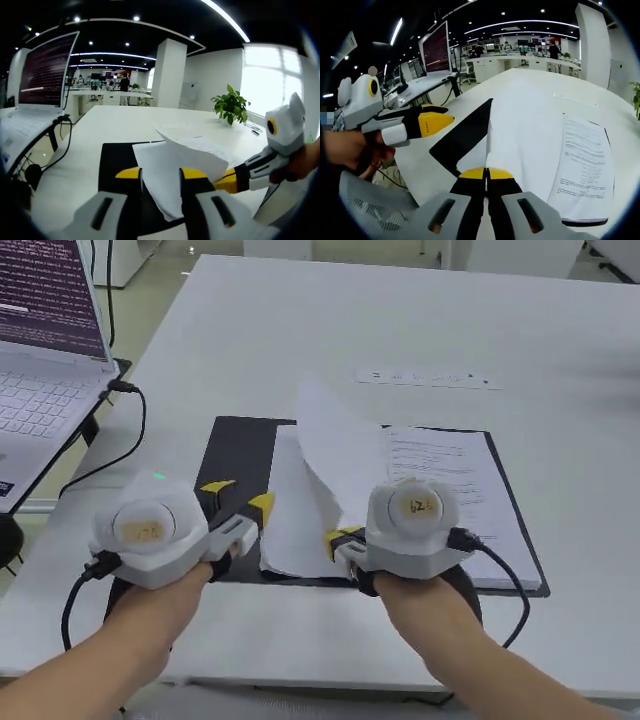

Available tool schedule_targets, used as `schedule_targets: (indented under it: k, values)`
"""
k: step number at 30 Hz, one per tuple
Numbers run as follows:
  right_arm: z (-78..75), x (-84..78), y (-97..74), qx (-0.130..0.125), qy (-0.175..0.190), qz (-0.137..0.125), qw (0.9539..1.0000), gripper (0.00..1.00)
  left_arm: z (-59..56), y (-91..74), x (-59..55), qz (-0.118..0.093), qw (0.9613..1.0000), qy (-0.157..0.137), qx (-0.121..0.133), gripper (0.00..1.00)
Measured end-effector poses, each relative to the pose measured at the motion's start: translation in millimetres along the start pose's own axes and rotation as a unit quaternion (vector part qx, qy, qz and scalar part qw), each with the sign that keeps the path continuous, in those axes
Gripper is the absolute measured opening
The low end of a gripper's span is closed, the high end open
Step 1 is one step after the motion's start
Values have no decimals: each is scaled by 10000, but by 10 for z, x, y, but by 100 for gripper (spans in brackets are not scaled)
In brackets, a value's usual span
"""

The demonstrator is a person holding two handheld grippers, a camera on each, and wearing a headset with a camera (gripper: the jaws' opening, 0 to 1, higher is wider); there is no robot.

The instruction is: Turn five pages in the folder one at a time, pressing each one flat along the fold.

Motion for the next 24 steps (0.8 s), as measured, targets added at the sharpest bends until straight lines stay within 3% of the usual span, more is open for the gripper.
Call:
schedule_targets:
  k: [9, 19, 24]
  values:
    - [47, -94, 216, 12, -331, 410, 9986, 0, 81, -58, -81, 74, 9999, -75, 114, 28]
    - [35, -227, 396, 11, -478, 699, 9964, 0, 41, -75, -157, 200, 9997, -115, 108, 28]
    - [34, -274, 438, 36, -538, 727, 9959, 0, 4, -30, -226, 374, 9992, -92, 38, 28]
Point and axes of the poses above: the centre of the closed fingertips' face, and the gripper's own axes: y roughly forward along the fingers, z roughly to its left, x roughly out of its top, the point moved 8 cm from there along -y, roughly backward along the fingers, and after that the axes turned 7 degrees about y, right-handed, at the moved point
